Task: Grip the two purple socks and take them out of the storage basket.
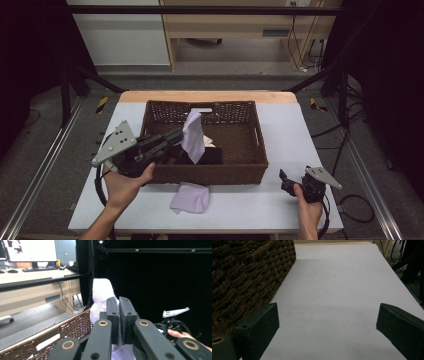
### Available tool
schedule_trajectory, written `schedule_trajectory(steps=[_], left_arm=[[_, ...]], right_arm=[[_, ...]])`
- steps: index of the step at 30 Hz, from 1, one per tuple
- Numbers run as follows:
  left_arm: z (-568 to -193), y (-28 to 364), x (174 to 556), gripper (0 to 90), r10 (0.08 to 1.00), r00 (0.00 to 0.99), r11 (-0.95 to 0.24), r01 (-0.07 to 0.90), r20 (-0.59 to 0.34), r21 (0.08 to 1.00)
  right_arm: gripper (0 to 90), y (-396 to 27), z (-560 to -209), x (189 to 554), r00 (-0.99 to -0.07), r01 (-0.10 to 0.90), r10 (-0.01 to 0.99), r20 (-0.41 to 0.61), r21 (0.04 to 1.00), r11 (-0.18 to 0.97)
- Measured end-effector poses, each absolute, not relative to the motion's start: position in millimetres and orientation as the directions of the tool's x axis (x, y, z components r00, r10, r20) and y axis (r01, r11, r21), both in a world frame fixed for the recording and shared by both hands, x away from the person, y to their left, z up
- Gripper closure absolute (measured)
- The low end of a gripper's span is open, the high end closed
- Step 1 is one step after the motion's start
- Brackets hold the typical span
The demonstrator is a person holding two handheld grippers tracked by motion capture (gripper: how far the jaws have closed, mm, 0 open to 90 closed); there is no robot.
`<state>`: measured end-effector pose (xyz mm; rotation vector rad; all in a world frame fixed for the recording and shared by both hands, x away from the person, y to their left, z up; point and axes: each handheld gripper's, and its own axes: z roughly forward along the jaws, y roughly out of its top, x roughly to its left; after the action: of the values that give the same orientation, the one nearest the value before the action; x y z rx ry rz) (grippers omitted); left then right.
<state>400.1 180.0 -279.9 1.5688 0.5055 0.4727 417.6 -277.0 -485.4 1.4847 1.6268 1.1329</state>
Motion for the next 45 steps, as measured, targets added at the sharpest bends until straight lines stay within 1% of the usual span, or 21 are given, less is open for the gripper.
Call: schedule_trajectory(steps=[12,19,26,27,30,31,32,34,37,38,39,40,41,42,43,45], left_arm=[[-291,182,375,86.5,0.534,0.846,-0.038,0.031,-0.006,0.999],[-307,181,365,86.5,0.515,0.857,-0.075,0.055,-0.009,0.996],[-347,183,365,86.5,0.514,0.856,-0.145,0.144,-0.05,0.979],[-347,183,365,86.5,0.514,0.856,-0.145,0.144,-0.05,0.979],[-371,184,364,86.5,0.521,0.85,-0.193,0.199,-0.072,0.961],[-371,184,364,86.5,0.521,0.85,-0.193,0.199,-0.072,0.961],[-383,186,365,86.5,0.522,0.848,-0.207,0.233,-0.094,0.95],[-395,188,367,86.4,0.528,0.842,-0.223,0.264,-0.111,0.938],[-405,189,369,86.3,0.541,0.833,-0.244,0.286,-0.114,0.927],[-416,191,372,86.2,0.559,0.822,-0.269,0.307,-0.112,0.913],[-416,191,372,86.2,0.559,0.822,-0.269,0.307,-0.112,0.913],[-427,194,375,86.1,0.575,0.81,-0.291,0.332,-0.113,0.897],[-427,194,375,86.0,0.575,0.81,-0.291,0.332,-0.113,0.897],[-438,198,378,86.0,0.595,0.795,-0.317,0.364,-0.115,0.876],[-438,198,378,85.9,0.595,0.795,-0.317,0.364,-0.115,0.876],[-452,202,381,85.3,0.618,0.778,-0.355,0.4,-0.108,0.845]], right_arm=[[5.0,-277,-485,418,-0.145,0.426,0.986,0.086,0.905,-0.016],[5.0,-277,-485,417,-0.143,0.422,0.986,0.09,0.906,-0.022],[5.0,-277,-485,417,-0.142,0.421,0.986,0.088,0.907,-0.02],[5.0,-277,-485,417,-0.142,0.421,0.986,0.088,0.907,-0.02],[5.0,-277,-485,417,-0.143,0.421,0.986,0.089,0.907,-0.021],[5.0,-277,-485,417,-0.143,0.421,0.986,0.089,0.907,-0.021],[5.0,-277,-485,417,-0.144,0.421,0.986,0.087,0.907,-0.018],[5.0,-277,-485,417,-0.144,0.42,0.986,0.084,0.907,-0.016],[5.0,-277,-485,417,-0.145,0.42,0.986,0.083,0.907,-0.014],[5.0,-277,-485,417,-0.144,0.419,0.986,0.082,0.908,-0.014],[5.0,-277,-485,417,-0.144,0.419,0.986,0.082,0.908,-0.014],[5.0,-277,-485,417,-0.144,0.419,0.986,0.082,0.908,-0.014],[5.0,-277,-485,417,-0.143,0.418,0.986,0.082,0.908,-0.015],[5.0,-277,-485,417,-0.143,0.418,0.986,0.081,0.908,-0.014],[5.0,-277,-485,417,-0.143,0.418,0.986,0.081,0.908,-0.014],[5.0,-277,-485,417,-0.143,0.418,0.986,0.081,0.909,-0.014]])
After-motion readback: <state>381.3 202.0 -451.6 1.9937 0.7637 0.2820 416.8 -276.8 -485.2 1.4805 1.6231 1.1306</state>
